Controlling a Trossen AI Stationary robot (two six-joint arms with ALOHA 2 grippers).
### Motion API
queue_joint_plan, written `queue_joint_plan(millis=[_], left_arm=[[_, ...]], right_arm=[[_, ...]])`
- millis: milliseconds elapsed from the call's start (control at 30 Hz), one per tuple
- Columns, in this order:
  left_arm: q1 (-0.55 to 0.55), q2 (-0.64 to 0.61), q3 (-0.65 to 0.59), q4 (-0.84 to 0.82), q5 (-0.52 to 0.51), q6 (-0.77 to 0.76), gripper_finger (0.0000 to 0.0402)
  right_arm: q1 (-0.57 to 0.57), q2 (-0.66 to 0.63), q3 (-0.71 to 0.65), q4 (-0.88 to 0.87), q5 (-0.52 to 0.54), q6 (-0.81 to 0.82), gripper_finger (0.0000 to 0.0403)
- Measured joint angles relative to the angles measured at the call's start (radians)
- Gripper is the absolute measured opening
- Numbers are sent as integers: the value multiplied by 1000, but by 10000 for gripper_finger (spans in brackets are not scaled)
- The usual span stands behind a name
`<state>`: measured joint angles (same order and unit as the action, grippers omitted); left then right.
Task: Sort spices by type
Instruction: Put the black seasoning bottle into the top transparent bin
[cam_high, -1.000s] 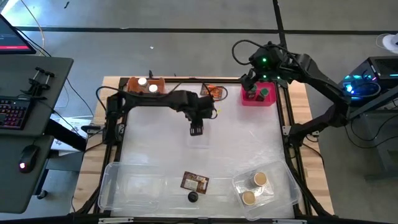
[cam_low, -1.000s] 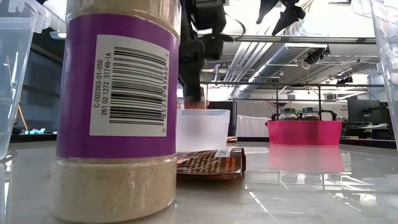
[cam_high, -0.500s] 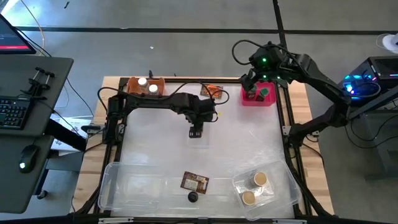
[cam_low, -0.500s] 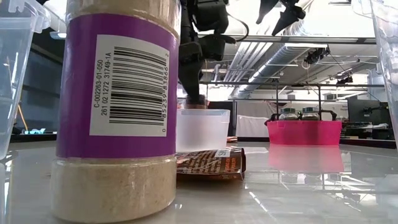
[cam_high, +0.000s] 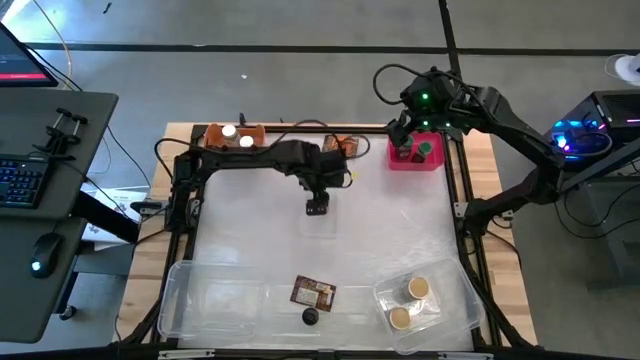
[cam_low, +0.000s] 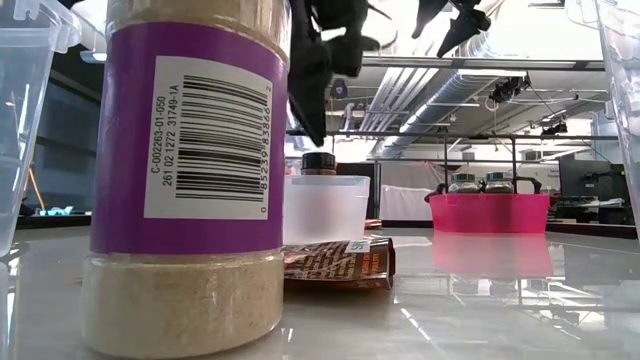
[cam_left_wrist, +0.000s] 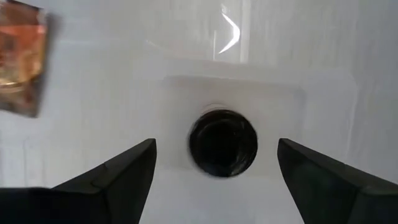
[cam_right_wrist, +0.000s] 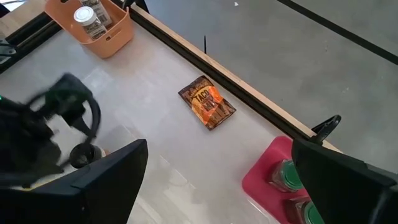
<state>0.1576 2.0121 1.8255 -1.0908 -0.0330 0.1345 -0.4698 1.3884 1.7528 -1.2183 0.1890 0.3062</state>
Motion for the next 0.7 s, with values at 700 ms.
queue_joint_plan(millis=[700], left_arm=[[-47, -506, 99, -36, -2, -301, 319]], right_arm=[[35, 0, 0, 115, -398, -273, 394]])
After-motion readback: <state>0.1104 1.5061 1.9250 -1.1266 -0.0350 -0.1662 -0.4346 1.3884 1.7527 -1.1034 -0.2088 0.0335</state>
